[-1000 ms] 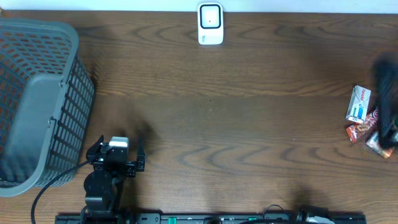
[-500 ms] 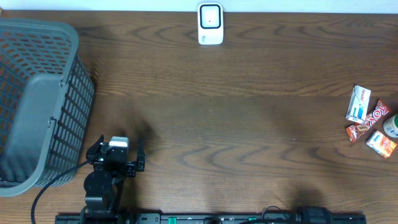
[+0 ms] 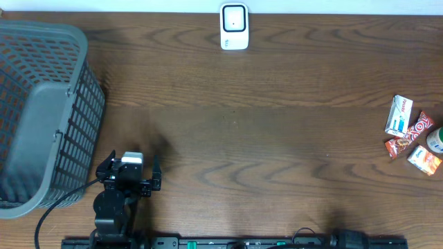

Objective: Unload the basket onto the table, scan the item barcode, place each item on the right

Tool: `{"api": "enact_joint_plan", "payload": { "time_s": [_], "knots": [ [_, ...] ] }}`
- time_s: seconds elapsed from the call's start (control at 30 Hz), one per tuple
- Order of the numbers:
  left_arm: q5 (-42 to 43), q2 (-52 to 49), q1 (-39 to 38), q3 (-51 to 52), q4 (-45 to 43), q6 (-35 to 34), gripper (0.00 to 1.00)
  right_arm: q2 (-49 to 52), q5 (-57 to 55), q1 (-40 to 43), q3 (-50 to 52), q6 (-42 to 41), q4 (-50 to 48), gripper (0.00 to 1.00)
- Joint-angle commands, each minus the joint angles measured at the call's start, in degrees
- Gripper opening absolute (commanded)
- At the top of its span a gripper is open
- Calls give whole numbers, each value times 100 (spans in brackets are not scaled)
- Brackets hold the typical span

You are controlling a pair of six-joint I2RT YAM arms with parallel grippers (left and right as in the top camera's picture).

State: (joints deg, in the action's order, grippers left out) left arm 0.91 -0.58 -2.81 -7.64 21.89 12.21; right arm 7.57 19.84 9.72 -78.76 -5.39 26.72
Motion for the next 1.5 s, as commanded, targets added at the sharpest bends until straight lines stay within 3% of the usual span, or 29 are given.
{"api": "enact_joint_plan", "payload": {
  "time_s": [0.0, 0.57, 0.77, 0.83, 1.03, 1.3, 1.47],
  "knots": [
    [-68, 37, -22, 81, 122, 11, 100, -505, -415, 107, 214, 315, 11, 99],
    [-68, 37, -22, 81, 122, 11, 100, -710, -109, 37, 435, 354, 577, 99],
    [-70, 37, -22, 81, 122, 13, 100, -710, 221, 37, 1222, 1882, 564, 99],
    [-70, 37, -22, 81, 122, 11, 100, -710, 229, 37, 1659, 2006, 452, 99],
    [-70, 37, -22, 81, 122, 11, 100, -710, 496, 37, 3029, 2085, -573, 99],
    [-70, 37, -22, 81, 122, 11, 100, -721, 490, 15, 5364, 1853, -2892, 99],
    [-70, 37, -22, 81, 122, 11, 100, -726, -20, -501, 6419, 1829, -3403, 99]
  ]
}}
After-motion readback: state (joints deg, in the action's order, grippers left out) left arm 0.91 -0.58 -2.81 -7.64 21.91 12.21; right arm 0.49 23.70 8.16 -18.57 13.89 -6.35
